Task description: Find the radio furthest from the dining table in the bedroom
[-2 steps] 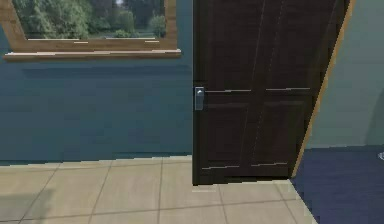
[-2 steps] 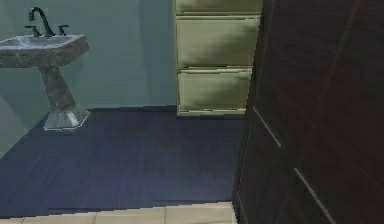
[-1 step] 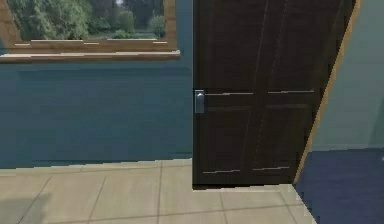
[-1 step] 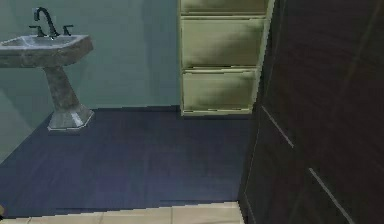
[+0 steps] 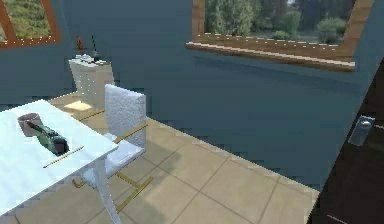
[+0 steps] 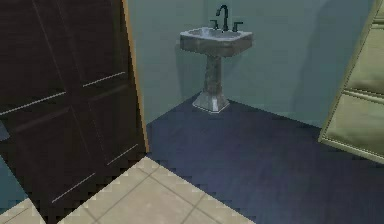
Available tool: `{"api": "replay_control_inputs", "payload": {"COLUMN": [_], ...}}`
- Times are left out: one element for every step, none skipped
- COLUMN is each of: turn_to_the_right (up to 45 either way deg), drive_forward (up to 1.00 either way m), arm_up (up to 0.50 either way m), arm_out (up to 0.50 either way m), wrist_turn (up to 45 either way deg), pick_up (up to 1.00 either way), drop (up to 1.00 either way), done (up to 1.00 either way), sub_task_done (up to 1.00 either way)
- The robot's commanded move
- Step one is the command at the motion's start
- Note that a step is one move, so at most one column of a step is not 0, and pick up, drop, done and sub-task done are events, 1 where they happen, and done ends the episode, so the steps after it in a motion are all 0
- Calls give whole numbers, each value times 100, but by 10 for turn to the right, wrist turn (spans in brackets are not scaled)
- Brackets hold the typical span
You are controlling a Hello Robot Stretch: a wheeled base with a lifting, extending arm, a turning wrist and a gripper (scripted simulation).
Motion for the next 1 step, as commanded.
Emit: {"api": "replay_control_inputs", "payload": {"turn_to_the_right": [-30], "drive_forward": [0], "arm_up": [0], "arm_out": [0], "wrist_turn": [0], "pick_up": [0], "drop": [0], "done": [0], "sub_task_done": [0]}}
